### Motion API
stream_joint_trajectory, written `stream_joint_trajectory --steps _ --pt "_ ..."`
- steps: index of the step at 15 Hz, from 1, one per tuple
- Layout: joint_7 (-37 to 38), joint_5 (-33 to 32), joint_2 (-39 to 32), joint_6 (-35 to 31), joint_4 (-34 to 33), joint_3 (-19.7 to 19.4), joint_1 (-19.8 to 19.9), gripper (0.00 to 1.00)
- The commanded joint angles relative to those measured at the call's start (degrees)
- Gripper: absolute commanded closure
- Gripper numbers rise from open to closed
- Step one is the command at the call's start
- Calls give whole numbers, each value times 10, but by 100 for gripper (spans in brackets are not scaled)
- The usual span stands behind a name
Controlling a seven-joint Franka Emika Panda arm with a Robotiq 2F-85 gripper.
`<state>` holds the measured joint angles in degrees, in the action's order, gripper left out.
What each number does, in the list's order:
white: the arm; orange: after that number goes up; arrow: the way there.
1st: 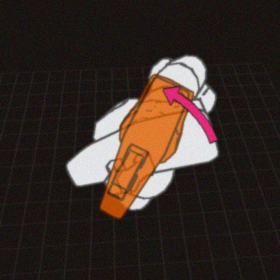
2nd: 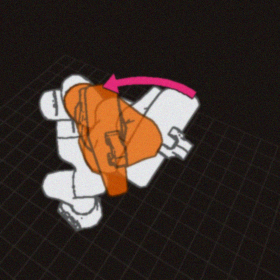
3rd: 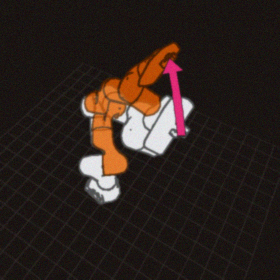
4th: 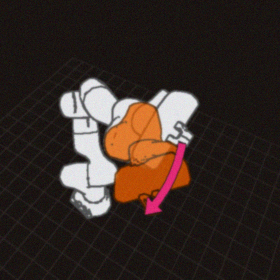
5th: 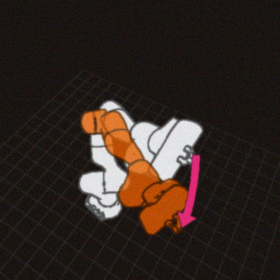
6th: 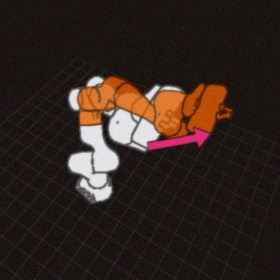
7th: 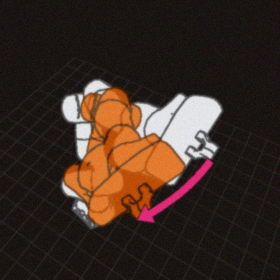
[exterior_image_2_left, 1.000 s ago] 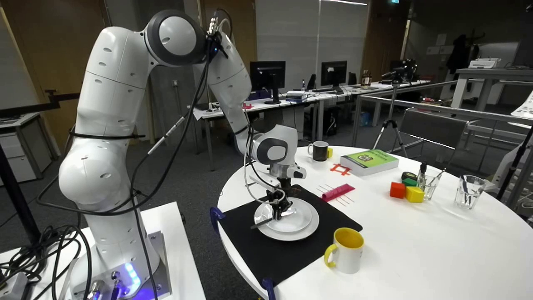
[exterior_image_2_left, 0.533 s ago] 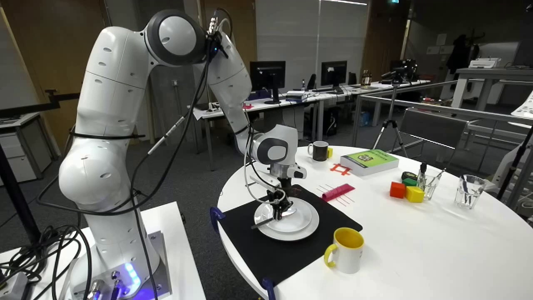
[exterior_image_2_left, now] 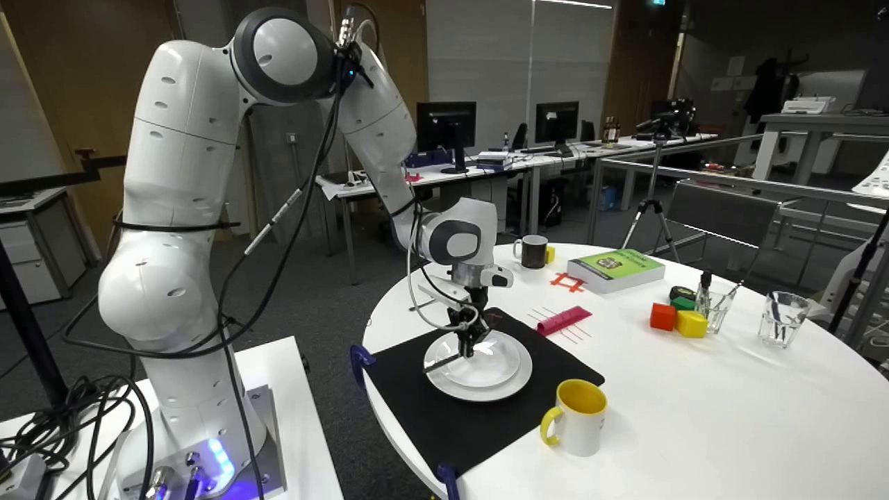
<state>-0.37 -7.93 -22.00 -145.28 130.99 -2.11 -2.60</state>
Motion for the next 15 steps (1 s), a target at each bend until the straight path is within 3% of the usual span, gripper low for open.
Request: stream_joint_trajectory --steps 1,7,15 --pt "19 -23 54 40 13 -2 -15 96" --pt "29 -21 101 85 6 15 -28 96" --pt "106 8 123 106 -16 51 -44 96"
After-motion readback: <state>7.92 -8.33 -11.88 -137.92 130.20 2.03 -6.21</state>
